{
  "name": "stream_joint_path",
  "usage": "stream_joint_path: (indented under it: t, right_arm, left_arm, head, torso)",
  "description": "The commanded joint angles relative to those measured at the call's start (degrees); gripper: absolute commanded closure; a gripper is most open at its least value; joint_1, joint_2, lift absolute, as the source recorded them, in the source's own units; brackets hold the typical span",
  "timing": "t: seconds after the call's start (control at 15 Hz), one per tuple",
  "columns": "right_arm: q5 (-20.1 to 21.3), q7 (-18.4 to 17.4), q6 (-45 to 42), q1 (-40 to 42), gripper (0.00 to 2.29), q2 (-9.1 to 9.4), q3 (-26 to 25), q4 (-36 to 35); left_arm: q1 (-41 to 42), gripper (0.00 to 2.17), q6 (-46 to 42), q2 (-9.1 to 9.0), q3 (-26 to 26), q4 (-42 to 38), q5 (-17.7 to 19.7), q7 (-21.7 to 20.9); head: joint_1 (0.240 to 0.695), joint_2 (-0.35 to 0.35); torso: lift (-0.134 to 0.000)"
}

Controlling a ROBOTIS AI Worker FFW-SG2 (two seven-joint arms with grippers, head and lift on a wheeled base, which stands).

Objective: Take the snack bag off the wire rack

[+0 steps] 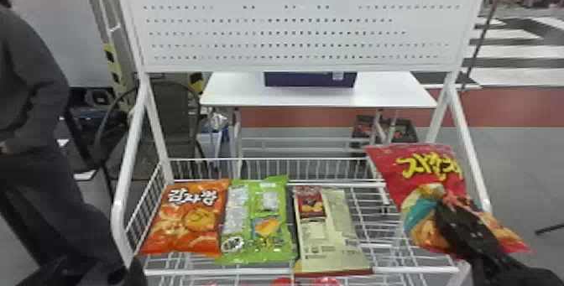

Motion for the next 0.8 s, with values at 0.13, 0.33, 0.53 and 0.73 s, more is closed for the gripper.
stream_joint_path:
  t: [0.13,0.33,0.53,0.73]
  right_arm:
    - [0.55,-0.96,-6.61,9.13,2.05,-0.3,-2.48,-1.97]
    - [1.17,-2.36,-7.66,12.39,2.05,-0.04,-4.32,-1.97]
    - [0.99,-2.45,-12.41,16.78,2.05,0.4,-7.22,-3.02]
    - [1.26,-2.45,-12.58,17.66,2.05,1.19,-7.58,-3.55]
  left_arm:
    - [-0.17,0.16,-0.12,0.75,0.23,-0.04,0.84,-0.06]
    - [0.27,0.16,-0.82,1.37,0.94,-0.04,1.55,0.11]
    - [0.88,0.16,-1.35,1.28,1.2,-0.57,1.63,0.11]
    - [0.79,0.16,-1.35,1.54,1.11,-0.74,1.63,0.03]
  head:
    - [0.499,0.0]
    - [0.499,0.0]
    - [0.499,0.0]
    - [0.499,0.0]
  torso:
    - [0.0]
    - [0.0]
    - [0.0]
    - [0.0]
